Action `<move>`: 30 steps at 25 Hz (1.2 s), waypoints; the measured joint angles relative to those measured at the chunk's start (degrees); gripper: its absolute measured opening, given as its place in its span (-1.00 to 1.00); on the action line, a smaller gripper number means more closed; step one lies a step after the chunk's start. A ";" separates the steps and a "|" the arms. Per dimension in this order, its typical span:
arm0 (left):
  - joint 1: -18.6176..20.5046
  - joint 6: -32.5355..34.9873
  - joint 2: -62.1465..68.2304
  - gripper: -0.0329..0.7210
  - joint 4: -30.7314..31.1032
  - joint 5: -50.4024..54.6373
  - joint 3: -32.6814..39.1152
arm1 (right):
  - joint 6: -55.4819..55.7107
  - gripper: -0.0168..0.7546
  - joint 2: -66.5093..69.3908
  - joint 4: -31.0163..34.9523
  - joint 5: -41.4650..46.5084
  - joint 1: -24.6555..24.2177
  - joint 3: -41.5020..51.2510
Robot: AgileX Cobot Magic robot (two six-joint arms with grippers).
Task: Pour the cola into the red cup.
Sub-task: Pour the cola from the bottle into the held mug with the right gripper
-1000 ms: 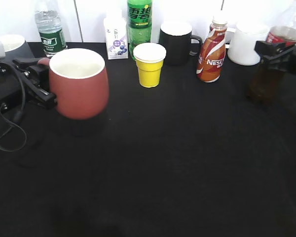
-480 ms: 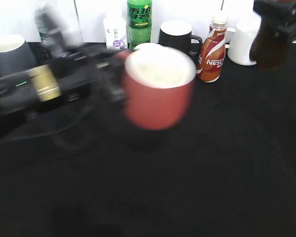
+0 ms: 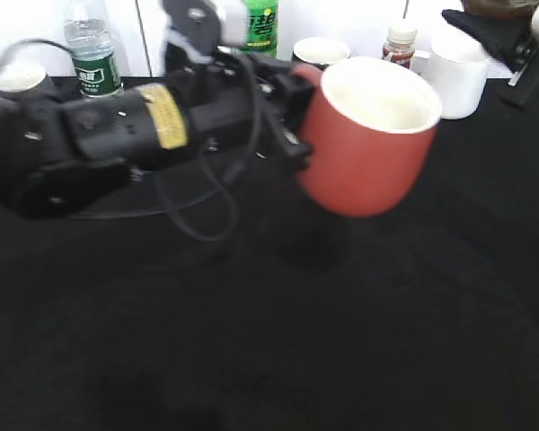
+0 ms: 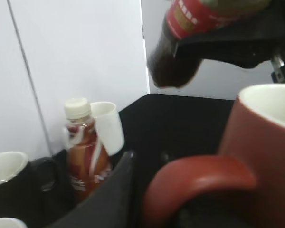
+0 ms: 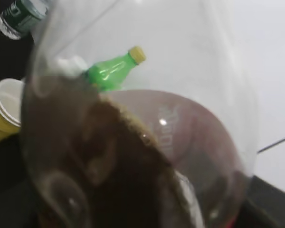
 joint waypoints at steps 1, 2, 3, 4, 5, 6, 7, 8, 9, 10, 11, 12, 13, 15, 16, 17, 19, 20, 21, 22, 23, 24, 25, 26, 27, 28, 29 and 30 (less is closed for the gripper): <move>-0.52 -0.30 0.74 -0.60 -1.23 -1.00 -0.24 | -2.26 0.32 0.00 0.05 -0.07 0.00 0.00; -0.79 -0.68 1.11 -0.60 -2.91 -2.35 -0.24 | -4.30 0.32 0.00 0.26 -0.07 0.00 0.00; -0.86 -0.88 1.16 -0.60 -4.00 -3.31 -0.24 | -6.59 0.32 0.00 0.31 -0.07 0.00 0.00; -0.86 -1.11 1.16 -0.60 -4.65 -4.15 -0.24 | -9.85 0.32 0.00 0.31 -0.07 0.00 0.00; -0.86 -1.50 1.16 -0.60 -4.71 -4.73 -0.24 | -12.93 0.32 0.00 0.70 -0.01 0.00 0.00; -0.86 -1.79 1.16 -0.60 -4.77 -5.25 -0.24 | -15.49 0.32 0.00 1.73 -0.01 0.00 0.00; -0.98 -1.92 1.16 -0.60 -4.83 -5.56 -0.24 | -17.94 0.32 0.00 2.39 -0.01 0.00 0.00; -1.05 -1.97 1.16 -0.60 -4.76 -5.56 -0.24 | -19.68 0.32 0.00 2.52 -0.01 0.00 0.00; -1.10 -1.97 1.16 -0.60 -4.63 -5.56 -0.24 | -21.28 0.32 0.00 2.65 -0.01 0.00 0.00; -1.15 -2.11 1.16 -0.60 -4.53 -5.56 -0.24 | -22.02 0.32 0.00 2.71 -0.01 0.00 0.00; -1.33 -2.16 1.16 -0.60 -4.36 -5.51 -0.24 | -22.77 0.32 0.00 2.76 -0.01 0.00 0.00; -1.43 -2.42 1.16 -0.60 -4.17 -5.51 -0.24 | -24.01 0.32 0.00 2.76 -0.01 0.00 0.00; -1.43 -2.62 1.16 -0.60 -3.94 -5.51 -0.24 | -25.09 0.32 0.00 2.76 -0.01 0.00 0.00; -1.43 -2.75 1.16 -0.60 -3.91 -5.51 -0.24 | -27.05 0.32 0.00 2.76 -0.01 0.00 0.00; -1.43 -2.75 1.16 -0.60 -3.91 -5.51 -0.24 | -28.33 0.32 0.00 2.76 -0.01 0.00 0.00; -1.43 -2.75 1.16 -0.60 -3.87 -5.51 -0.24 | -29.47 0.32 0.00 2.76 -0.01 0.00 0.00; -1.43 -2.77 1.16 -0.60 -2.83 -5.51 -0.24 | -31.33 0.32 0.00 2.76 -0.01 0.00 0.00; -1.43 -2.77 1.16 -0.60 -1.59 -5.29 -0.25 | -32.32 0.32 0.00 2.76 -0.01 0.00 0.00; -1.43 -2.77 1.16 -0.60 -0.98 -4.70 -0.25 | -32.75 0.32 0.00 2.76 -0.01 0.00 0.00; -1.43 -2.77 1.16 -0.60 -0.80 -4.25 -0.25 | -32.96 0.32 0.00 2.76 -0.01 0.00 0.00; -1.43 -2.77 1.16 -0.60 -0.80 -4.18 -0.25 | -33.58 0.32 0.00 2.76 -0.01 0.00 0.00; -1.43 -2.77 1.16 -0.60 -0.80 -4.18 -0.25 | -34.27 0.32 0.00 2.76 -0.01 0.00 0.00; -1.43 -2.77 1.16 -0.60 -0.75 -4.18 -0.25 | -34.76 0.32 0.00 2.76 -0.01 0.00 0.00; -1.43 -2.77 1.16 -0.60 -0.45 -4.13 -0.25 | -35.16 0.32 0.00 2.76 -0.01 0.00 0.00; -1.43 -2.77 1.16 -0.60 0.36 -4.13 -0.25 | -35.29 0.32 0.00 2.76 -0.01 0.00 0.00; -1.43 -2.77 1.16 -0.60 1.02 -4.13 -0.25 | -35.29 0.32 0.00 2.76 -0.07 0.00 0.00; -1.43 -2.77 1.16 -0.60 1.33 -4.13 -0.25 | -35.39 0.32 0.00 2.76 -0.07 0.00 0.00; -1.43 -2.77 1.16 -0.60 1.52 -4.13 -0.25 | -35.50 0.32 0.00 2.76 -0.07 0.00 0.00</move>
